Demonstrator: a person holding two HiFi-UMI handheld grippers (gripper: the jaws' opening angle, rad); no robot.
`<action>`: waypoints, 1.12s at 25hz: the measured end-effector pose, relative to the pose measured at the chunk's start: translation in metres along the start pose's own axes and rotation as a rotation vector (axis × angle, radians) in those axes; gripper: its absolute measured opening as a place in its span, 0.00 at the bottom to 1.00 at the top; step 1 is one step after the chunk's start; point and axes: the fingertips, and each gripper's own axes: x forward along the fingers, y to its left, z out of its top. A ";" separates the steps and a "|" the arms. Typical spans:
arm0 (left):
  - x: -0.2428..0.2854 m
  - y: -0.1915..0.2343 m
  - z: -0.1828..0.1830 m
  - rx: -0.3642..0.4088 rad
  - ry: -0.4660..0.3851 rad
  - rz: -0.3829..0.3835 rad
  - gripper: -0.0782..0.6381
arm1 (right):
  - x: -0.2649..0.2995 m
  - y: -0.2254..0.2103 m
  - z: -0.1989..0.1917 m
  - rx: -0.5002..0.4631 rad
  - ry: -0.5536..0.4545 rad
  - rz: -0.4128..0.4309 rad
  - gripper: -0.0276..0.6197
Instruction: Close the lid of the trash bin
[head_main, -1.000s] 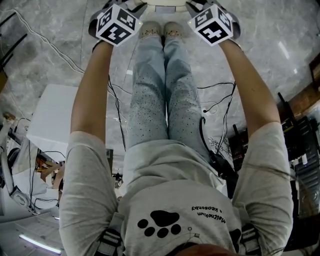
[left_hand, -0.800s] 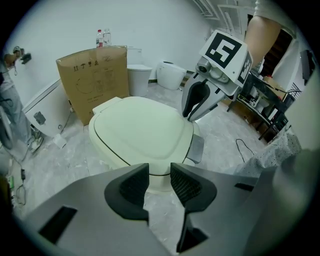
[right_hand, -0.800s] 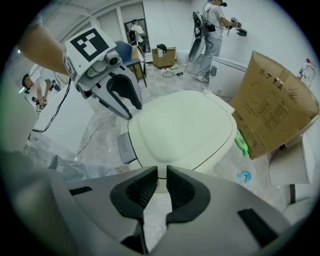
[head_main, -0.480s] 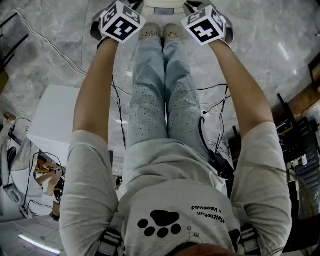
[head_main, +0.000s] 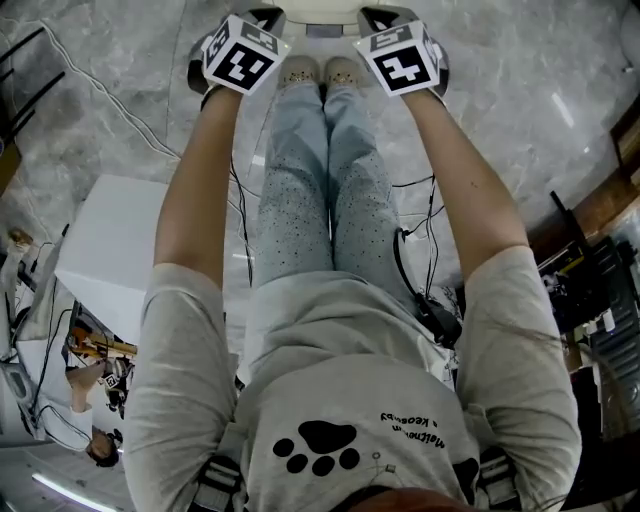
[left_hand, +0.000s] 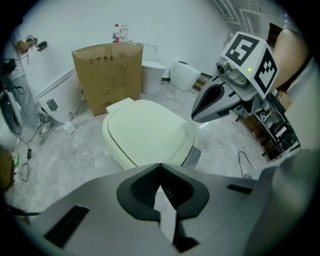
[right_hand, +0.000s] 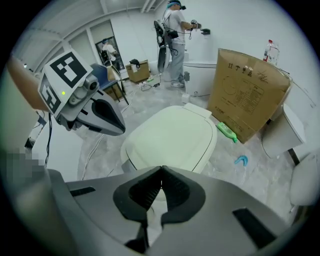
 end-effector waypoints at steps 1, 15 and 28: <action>-0.005 0.000 0.003 -0.010 -0.009 0.001 0.14 | -0.005 0.001 0.004 0.017 -0.011 -0.002 0.09; -0.108 -0.045 0.054 -0.225 -0.165 0.091 0.14 | -0.127 0.021 0.039 0.187 -0.154 -0.071 0.09; -0.256 -0.088 0.136 -0.292 -0.360 0.213 0.14 | -0.291 0.030 0.091 0.266 -0.385 -0.188 0.09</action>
